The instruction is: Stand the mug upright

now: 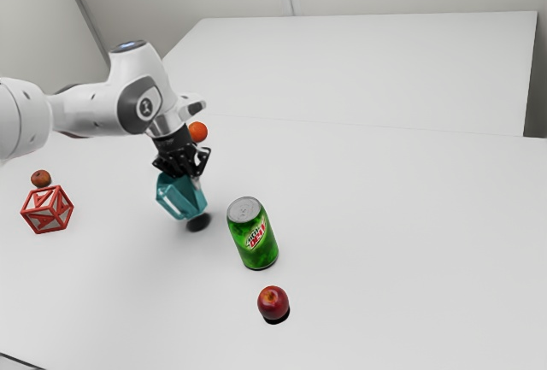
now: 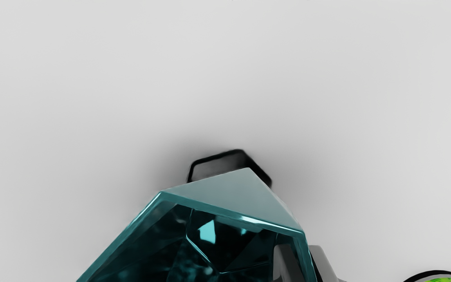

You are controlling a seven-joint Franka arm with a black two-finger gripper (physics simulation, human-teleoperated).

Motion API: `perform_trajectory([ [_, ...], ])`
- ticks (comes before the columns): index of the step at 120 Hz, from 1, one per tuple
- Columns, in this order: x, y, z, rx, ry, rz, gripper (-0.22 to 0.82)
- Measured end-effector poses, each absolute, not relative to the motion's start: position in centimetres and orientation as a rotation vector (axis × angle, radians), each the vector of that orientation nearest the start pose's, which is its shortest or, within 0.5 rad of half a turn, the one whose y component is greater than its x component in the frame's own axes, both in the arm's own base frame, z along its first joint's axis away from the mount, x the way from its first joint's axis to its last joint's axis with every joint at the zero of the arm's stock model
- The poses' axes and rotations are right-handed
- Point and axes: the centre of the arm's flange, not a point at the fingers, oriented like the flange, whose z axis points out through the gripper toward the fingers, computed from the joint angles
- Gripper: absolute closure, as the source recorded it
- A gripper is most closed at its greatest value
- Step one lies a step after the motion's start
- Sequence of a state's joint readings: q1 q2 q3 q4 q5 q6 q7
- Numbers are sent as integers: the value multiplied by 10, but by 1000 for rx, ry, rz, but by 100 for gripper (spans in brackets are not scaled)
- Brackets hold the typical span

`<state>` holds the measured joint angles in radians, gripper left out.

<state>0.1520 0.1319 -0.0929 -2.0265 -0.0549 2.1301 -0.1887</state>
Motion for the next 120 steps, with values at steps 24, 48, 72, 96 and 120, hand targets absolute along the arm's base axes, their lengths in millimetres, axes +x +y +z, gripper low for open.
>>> perform_trajectory([
  [24,577,28,366,-3150,-554,68,78],
  [48,579,25,352,-3136,-638,87,78],
  [72,580,21,350,-3128,-692,91,66],
  [96,579,20,356,-3125,-716,86,27],
  [120,578,11,375,-3128,-708,44,11],
])
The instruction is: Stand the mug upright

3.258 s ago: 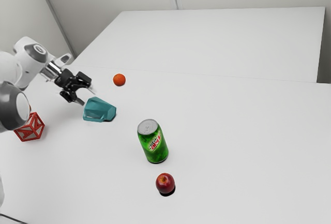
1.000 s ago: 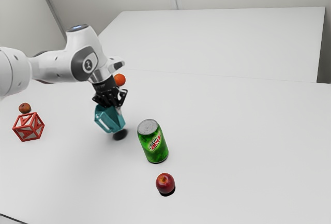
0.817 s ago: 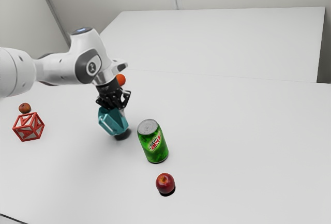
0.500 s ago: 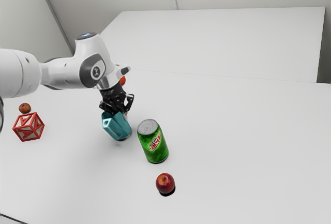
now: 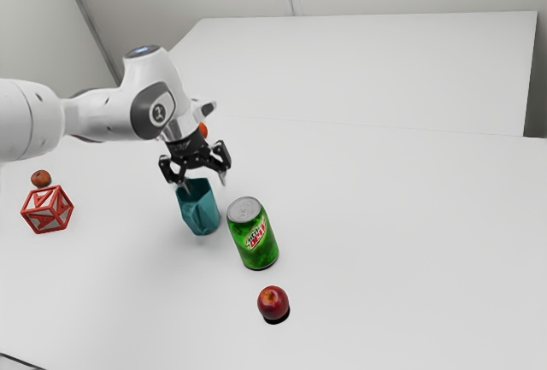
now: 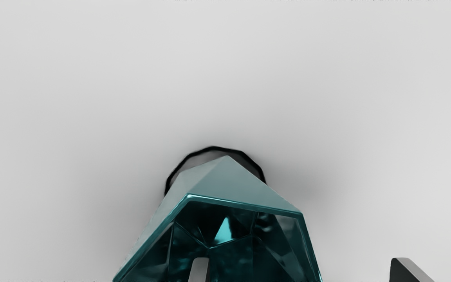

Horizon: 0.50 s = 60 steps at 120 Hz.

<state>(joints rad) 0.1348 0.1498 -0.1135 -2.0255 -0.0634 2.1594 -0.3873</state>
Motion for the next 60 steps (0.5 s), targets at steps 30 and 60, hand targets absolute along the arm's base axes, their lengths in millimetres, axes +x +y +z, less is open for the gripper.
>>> perform_trajectory([
  [30,578,-3,428,-3137,-653,-78,3],
  [60,575,-45,511,-3125,-396,-253,1],
])
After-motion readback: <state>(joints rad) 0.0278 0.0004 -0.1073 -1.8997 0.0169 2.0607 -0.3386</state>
